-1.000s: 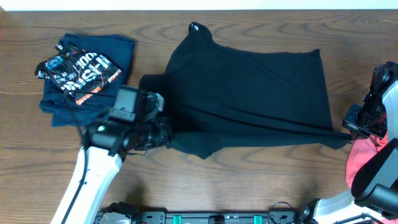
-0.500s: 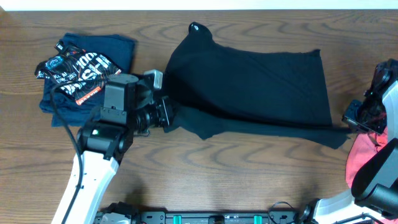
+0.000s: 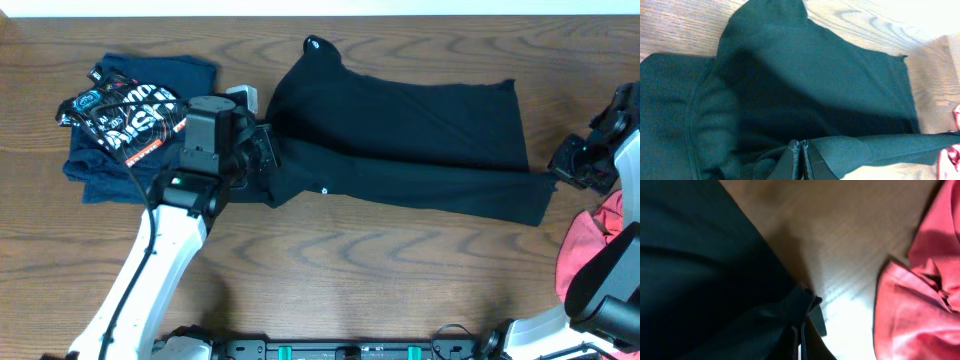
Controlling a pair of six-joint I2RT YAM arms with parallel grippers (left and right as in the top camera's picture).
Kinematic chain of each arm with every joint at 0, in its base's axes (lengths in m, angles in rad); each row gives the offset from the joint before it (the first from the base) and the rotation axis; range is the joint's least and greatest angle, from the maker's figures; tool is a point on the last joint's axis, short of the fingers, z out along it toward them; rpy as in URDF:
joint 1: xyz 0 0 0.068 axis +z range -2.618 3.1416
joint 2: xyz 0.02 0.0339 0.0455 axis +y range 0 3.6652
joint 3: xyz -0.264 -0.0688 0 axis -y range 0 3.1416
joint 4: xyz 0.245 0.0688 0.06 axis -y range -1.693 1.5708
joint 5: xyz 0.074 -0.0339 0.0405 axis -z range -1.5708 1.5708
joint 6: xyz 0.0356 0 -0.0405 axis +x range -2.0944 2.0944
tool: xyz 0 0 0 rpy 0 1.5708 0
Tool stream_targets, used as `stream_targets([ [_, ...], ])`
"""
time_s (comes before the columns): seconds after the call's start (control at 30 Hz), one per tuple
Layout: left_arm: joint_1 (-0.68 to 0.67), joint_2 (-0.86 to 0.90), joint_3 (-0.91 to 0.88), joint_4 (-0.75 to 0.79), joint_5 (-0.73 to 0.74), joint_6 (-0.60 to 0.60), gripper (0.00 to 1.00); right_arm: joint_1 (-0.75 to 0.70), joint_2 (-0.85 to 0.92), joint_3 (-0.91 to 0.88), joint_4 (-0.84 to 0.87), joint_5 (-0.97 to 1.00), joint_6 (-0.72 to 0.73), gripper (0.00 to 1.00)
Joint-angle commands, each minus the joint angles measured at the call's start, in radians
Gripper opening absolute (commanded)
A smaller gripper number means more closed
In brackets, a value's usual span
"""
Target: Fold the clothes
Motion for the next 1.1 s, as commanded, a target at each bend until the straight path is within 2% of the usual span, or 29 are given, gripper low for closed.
stream_targets([
  [0.0, 0.005, 0.046, 0.015, 0.045, -0.053, 0.017, 0.06, 0.044, 0.002, 0.000, 0.027, -0.023, -0.010, 0.01],
  [0.2, 0.005, 0.115, 0.015, 0.192, -0.091, 0.043, 0.06, 0.086, 0.009, 0.000, 0.112, -0.015, -0.010, 0.01],
  [0.5, 0.005, 0.236, 0.015, 0.253, -0.091, 0.043, 0.06, 0.097, 0.016, 0.000, 0.170, -0.012, -0.006, 0.01],
  [0.73, 0.005, 0.254, 0.015, 0.296, -0.092, 0.043, 0.07, 0.104, 0.066, -0.001, 0.172, -0.012, -0.006, 0.02],
  [0.77, 0.005, 0.254, 0.015, 0.301, -0.092, 0.043, 0.13, 0.108, 0.077, -0.001, 0.176, -0.012, -0.006, 0.01],
  [0.83, 0.005, 0.254, 0.015, 0.304, -0.092, 0.043, 0.35, 0.115, 0.099, -0.001, 0.183, -0.012, -0.006, 0.01],
  [0.93, 0.005, 0.254, 0.015, 0.296, -0.091, 0.043, 0.54, 0.123, 0.123, -0.001, 0.196, -0.012, -0.006, 0.01],
  [1.07, 0.005, 0.254, 0.015, 0.207, -0.091, 0.043, 0.55, 0.128, 0.152, -0.001, 0.215, -0.012, -0.006, 0.02],
])
